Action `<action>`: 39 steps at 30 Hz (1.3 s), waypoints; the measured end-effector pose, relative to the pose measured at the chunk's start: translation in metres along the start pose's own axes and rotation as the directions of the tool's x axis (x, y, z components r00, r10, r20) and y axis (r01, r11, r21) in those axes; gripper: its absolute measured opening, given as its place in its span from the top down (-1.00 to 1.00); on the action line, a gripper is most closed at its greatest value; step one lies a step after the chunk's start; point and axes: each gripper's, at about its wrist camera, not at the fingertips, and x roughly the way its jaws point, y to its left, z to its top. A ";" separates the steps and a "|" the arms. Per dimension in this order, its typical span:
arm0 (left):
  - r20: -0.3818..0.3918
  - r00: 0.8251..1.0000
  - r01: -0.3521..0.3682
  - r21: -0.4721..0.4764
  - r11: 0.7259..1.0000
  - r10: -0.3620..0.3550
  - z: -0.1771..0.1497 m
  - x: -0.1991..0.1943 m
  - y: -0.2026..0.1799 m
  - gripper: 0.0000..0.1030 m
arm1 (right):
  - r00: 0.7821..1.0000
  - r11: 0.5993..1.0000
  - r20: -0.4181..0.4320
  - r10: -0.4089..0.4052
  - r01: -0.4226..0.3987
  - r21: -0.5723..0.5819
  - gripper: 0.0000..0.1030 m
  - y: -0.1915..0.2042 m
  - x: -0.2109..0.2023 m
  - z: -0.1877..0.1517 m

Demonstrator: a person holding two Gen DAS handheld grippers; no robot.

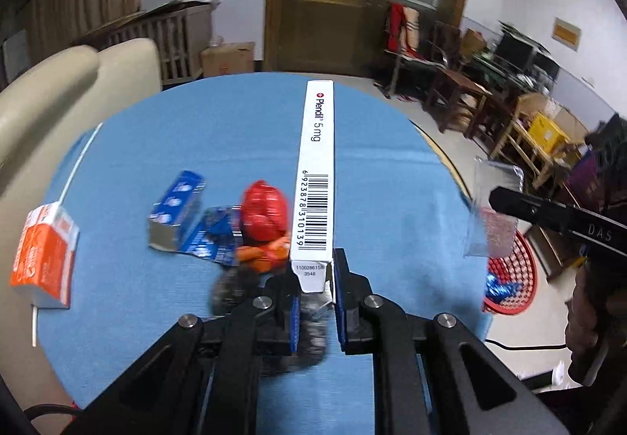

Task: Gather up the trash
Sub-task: 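Carry both items over the red wastebasket and open both tools to drop them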

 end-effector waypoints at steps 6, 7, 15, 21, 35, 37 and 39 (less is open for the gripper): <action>-0.033 0.998 0.054 0.088 0.995 -0.051 0.002 0.010 -0.045 0.70 | 0.999 0.999 0.039 -0.035 0.034 0.033 0.10 -0.023 -0.030 -0.010; -0.040 0.997 0.062 0.096 0.993 -0.058 0.001 0.014 -0.055 0.70 | 0.998 0.998 0.046 -0.045 0.043 0.042 0.10 -0.028 -0.035 -0.012; -0.079 0.992 0.110 0.181 0.977 -0.097 0.005 0.033 -0.110 0.70 | 0.990 0.984 0.085 -0.115 0.101 0.149 0.10 -0.080 -0.073 -0.025; -0.094 0.990 0.122 0.228 0.966 -0.103 0.013 0.043 -0.139 0.70 | 0.983 0.972 0.110 -0.149 0.125 0.200 0.10 -0.107 -0.092 -0.026; -0.103 0.983 0.176 0.348 0.921 -0.149 0.023 0.062 -0.200 0.70 | 0.965 0.941 0.141 -0.219 0.171 0.291 0.10 -0.141 -0.111 -0.030; -0.123 0.977 0.209 0.351 0.913 -0.176 0.023 0.068 -0.208 0.70 | 0.962 0.932 0.141 -0.235 0.182 0.312 0.10 -0.150 -0.114 -0.031; -0.142 0.971 0.234 0.360 0.903 -0.194 0.023 0.072 -0.215 0.70 | 0.959 0.924 0.139 -0.248 0.190 0.332 0.10 -0.158 -0.115 -0.033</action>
